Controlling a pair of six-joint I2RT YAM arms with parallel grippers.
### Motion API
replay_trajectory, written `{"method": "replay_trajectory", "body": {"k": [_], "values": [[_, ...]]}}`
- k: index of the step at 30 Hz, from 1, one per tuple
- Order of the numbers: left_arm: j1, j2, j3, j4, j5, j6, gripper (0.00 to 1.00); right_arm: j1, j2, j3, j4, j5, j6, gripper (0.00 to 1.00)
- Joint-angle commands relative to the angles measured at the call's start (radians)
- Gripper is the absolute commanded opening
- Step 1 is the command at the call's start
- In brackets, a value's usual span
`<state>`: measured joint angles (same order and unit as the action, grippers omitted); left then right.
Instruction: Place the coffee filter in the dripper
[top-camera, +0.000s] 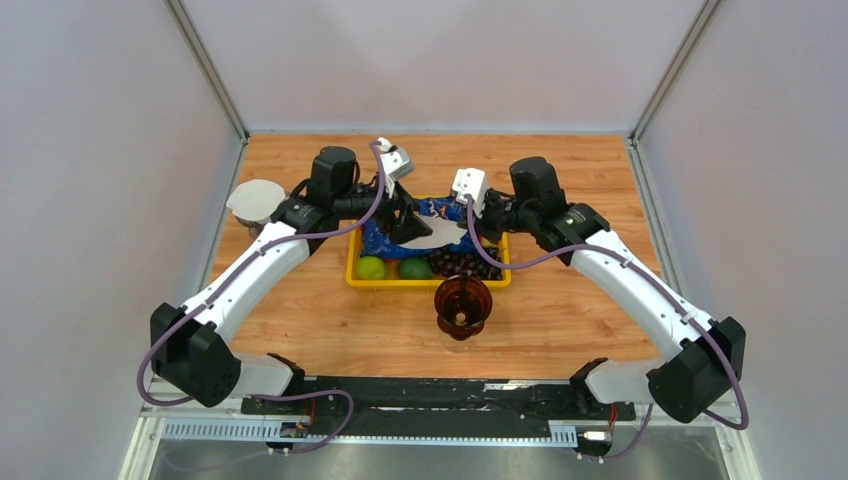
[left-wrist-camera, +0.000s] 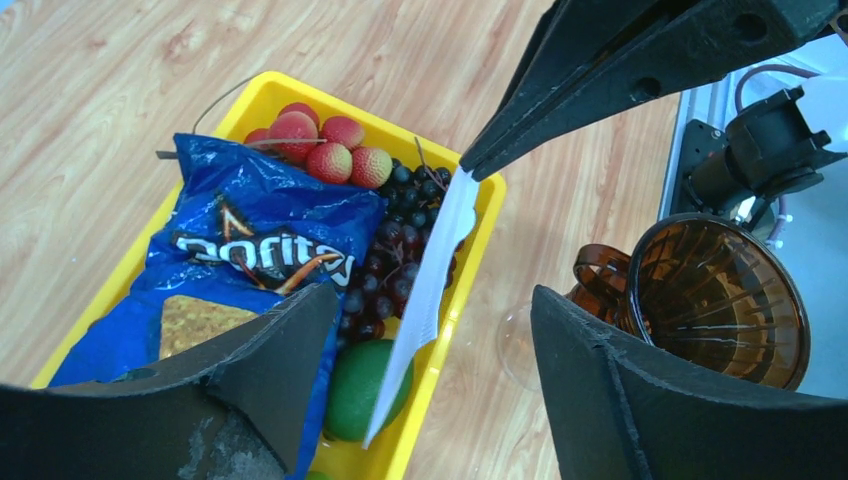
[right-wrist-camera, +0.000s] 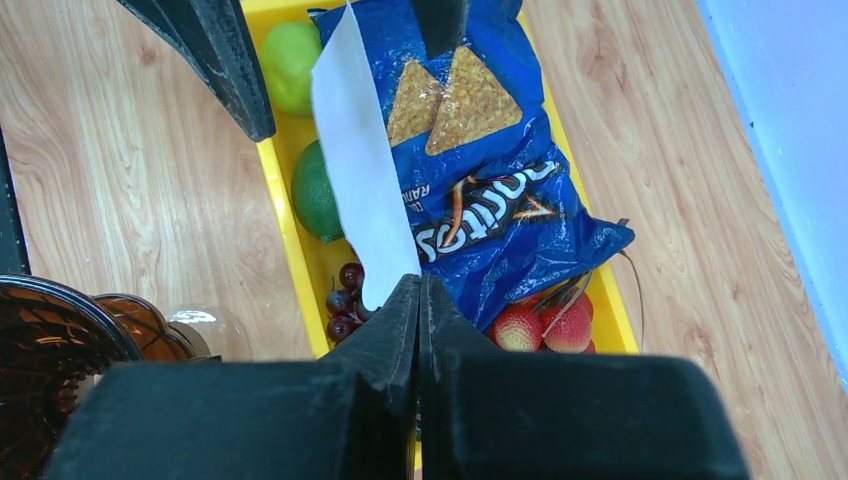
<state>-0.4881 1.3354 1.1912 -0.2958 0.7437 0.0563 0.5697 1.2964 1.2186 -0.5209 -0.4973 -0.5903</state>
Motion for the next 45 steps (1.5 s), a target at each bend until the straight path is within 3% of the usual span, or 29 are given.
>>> {"method": "replay_trajectory", "body": {"k": [1,7,9,11,13,20,25,32,41,45], "values": [[-0.023,0.013,0.015,0.0,0.042,0.055,0.77,0.011,0.008,0.069,-0.007,-0.012,-0.047,0.0],[-0.042,0.008,-0.004,0.016,0.003,0.052,0.39,0.012,0.012,0.082,-0.022,-0.023,-0.053,0.0],[-0.043,0.009,-0.001,0.019,-0.003,0.043,0.18,0.013,0.016,0.084,-0.033,-0.026,-0.056,0.0],[-0.043,0.007,-0.002,0.034,-0.006,0.026,0.03,0.013,0.018,0.086,-0.035,-0.015,-0.049,0.0],[-0.043,0.003,-0.007,0.069,-0.013,0.003,0.01,0.013,0.023,0.099,-0.029,0.013,-0.015,0.0],[-0.043,-0.027,-0.059,0.19,-0.102,-0.181,0.0,0.013,0.011,0.132,0.082,0.257,0.279,0.62],[-0.044,-0.101,-0.197,0.418,-0.248,-0.35,0.0,-0.005,-0.044,0.053,0.204,0.489,0.562,0.98],[-0.044,-0.23,-0.311,0.561,-0.257,-0.455,0.0,-0.07,-0.133,-0.151,0.268,0.571,0.81,1.0],[-0.043,-0.271,-0.354,0.591,-0.244,-0.449,0.0,-0.08,-0.152,-0.242,0.352,0.267,0.815,0.99],[-0.043,-0.279,-0.365,0.603,-0.233,-0.45,0.0,-0.08,-0.175,-0.25,0.394,0.204,0.823,0.99]]}}
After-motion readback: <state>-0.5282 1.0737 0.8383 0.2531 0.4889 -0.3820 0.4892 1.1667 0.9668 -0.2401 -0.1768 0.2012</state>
